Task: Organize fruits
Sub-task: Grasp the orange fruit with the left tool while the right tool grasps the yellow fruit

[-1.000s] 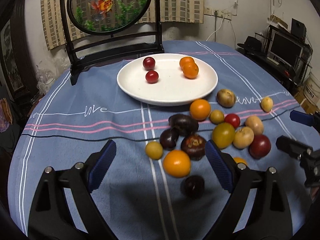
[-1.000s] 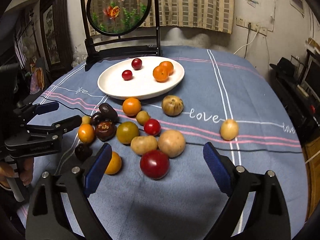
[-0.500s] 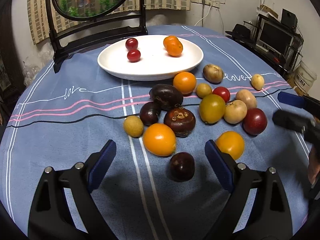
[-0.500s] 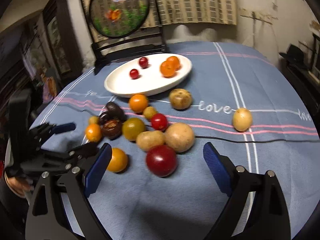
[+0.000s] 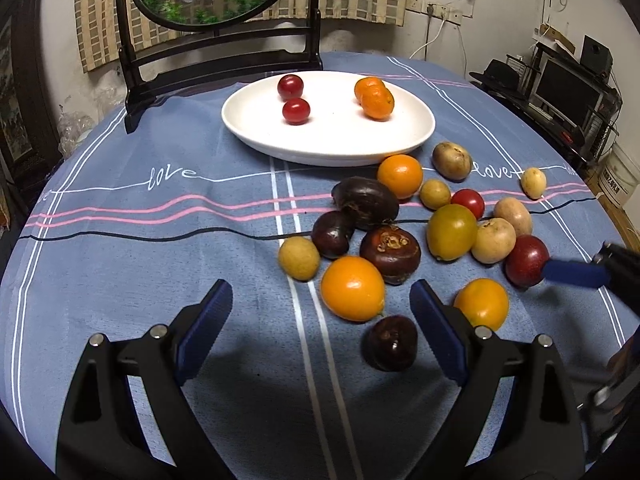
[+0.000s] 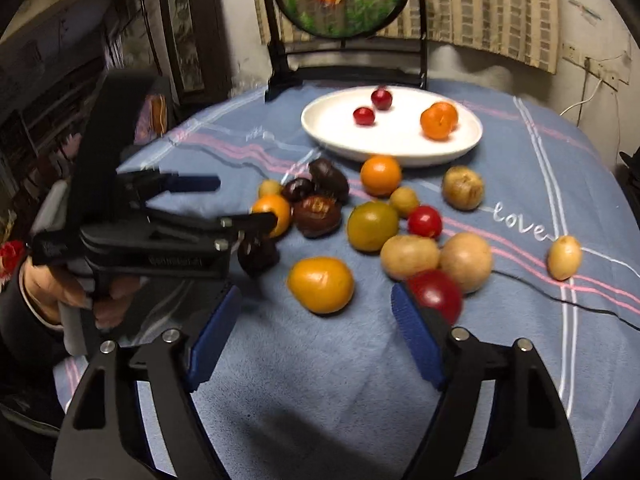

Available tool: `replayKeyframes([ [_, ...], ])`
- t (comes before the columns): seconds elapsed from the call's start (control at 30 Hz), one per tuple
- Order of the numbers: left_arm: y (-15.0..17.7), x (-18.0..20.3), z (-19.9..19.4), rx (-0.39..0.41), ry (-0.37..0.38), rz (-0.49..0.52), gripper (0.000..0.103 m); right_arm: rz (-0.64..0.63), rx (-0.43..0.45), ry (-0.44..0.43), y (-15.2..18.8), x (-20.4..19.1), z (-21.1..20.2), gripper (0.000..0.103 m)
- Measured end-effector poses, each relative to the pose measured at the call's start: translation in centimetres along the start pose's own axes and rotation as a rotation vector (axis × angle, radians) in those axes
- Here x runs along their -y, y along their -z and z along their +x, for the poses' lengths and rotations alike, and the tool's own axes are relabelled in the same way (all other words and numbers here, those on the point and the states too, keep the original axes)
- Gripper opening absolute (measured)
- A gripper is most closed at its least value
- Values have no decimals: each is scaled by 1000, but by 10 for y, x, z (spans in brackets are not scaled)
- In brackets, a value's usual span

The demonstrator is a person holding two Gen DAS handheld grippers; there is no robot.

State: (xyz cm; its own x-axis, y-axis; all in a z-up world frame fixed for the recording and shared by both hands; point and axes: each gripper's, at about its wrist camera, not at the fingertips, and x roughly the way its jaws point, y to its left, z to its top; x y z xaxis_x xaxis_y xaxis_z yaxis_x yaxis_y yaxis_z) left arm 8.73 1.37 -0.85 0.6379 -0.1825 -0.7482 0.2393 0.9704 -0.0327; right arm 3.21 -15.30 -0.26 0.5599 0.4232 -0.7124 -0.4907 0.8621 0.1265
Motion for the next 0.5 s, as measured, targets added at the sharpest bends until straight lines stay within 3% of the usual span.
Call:
replayKeyframes([
  [0.1, -1, -4, 3, -11, -9, -16, 92, -8, -53, 44, 0, -6, 13, 71],
  [0.17, -1, -9, 4, -14, -14, -33, 92, 2, -78, 56, -3, -7, 21, 58],
  [0.37, -2, -18, 7, -34, 14, -83, 92, 33, -131, 111, -14, -9, 43, 45],
  [0.5, -1, -14, 7, -34, 27, -70, 92, 56, -97, 93, -11, -6, 42, 45],
])
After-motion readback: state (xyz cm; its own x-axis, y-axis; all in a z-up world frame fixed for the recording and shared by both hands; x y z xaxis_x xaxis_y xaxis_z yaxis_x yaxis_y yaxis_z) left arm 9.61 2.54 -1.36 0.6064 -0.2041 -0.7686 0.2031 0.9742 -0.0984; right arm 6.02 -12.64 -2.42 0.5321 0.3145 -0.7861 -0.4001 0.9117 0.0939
